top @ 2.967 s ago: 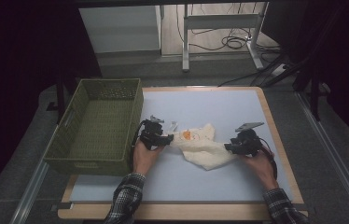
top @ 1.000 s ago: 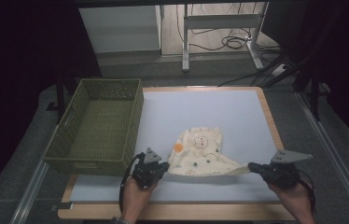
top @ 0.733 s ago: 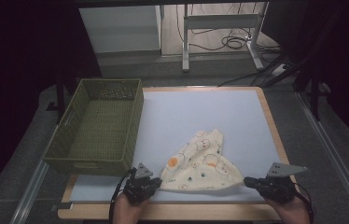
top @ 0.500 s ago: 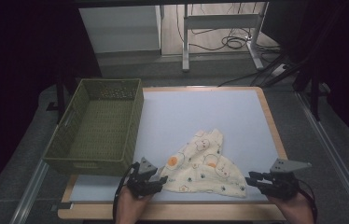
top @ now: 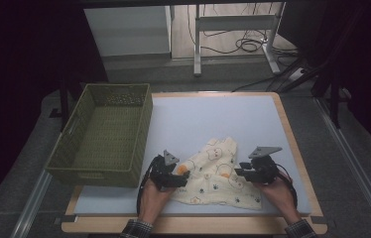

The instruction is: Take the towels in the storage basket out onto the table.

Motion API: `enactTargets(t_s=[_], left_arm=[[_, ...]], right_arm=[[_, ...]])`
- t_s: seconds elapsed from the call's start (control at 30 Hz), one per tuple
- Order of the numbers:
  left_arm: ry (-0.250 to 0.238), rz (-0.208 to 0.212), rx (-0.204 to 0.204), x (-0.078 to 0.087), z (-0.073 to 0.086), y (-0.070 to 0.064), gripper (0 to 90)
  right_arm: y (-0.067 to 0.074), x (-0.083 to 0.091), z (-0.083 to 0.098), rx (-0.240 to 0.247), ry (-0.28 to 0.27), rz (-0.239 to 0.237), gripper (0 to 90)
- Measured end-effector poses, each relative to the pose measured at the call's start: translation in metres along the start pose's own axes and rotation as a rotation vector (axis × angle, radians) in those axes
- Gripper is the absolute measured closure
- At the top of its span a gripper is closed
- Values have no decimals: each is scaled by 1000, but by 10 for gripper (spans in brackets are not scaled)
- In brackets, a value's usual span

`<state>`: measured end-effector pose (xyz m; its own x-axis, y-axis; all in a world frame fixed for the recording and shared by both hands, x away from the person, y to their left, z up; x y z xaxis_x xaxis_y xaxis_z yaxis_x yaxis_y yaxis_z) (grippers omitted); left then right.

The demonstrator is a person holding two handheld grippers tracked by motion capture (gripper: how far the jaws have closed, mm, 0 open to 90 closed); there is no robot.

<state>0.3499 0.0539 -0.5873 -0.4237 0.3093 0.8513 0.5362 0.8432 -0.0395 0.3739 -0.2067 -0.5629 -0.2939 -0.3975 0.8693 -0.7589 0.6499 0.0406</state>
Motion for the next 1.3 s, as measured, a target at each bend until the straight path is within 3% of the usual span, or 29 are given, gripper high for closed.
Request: enactTargets(t_s=[0.07,0.1,0.13,0.2,0.33,0.53,0.67,0.73,0.8,0.9,1.07,1.27,1.3], left_arm=[[-2,13,16,-5,3,1,156],[-7,14,14,-5,4,1,153],[-1,8,6,-5,4,1,154],[2,7,8,-6,4,1,147],[-2,2,17,-6,4,0,143],[-1,3,16,-6,5,0,141],[-6,4,20,-7,4,0,141],[-2,3,16,-6,5,0,141],[-1,7,16,-6,5,0,139],[4,23,2,-7,4,-2,96],[6,23,-2,-8,4,-2,81],[5,23,-2,-8,5,-2,81],[5,23,-1,-8,5,-2,82]], right_arm=[[1,-9,-1,8,31,21,667],[2,-10,-1,10,23,37,740],[3,-10,0,8,25,21,823],[5,-8,2,0,35,18,870],[-1,12,10,2,13,70,873],[-20,55,32,-59,-30,136,872],[-28,56,57,-113,5,110,865],[-26,51,68,-121,35,89,848],[-25,49,74,-117,39,97,789],[-29,57,71,-137,6,111,713],[-38,65,54,-145,-40,121,672],[-43,47,33,-168,-36,77,642],[-46,33,27,-179,-14,67,642]])
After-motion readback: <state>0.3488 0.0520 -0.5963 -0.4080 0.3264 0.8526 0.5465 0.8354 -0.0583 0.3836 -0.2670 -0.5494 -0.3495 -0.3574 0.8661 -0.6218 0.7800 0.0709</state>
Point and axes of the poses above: each handheld gripper's, and its own axes: x roughly backward along the jaws, z roughly out of its underside, y roughly to its left, the point moved 7 cm from there along -x, roughly forward along the jaws, and after that the axes turned 14 degrees about y, right-handed, at the moved point
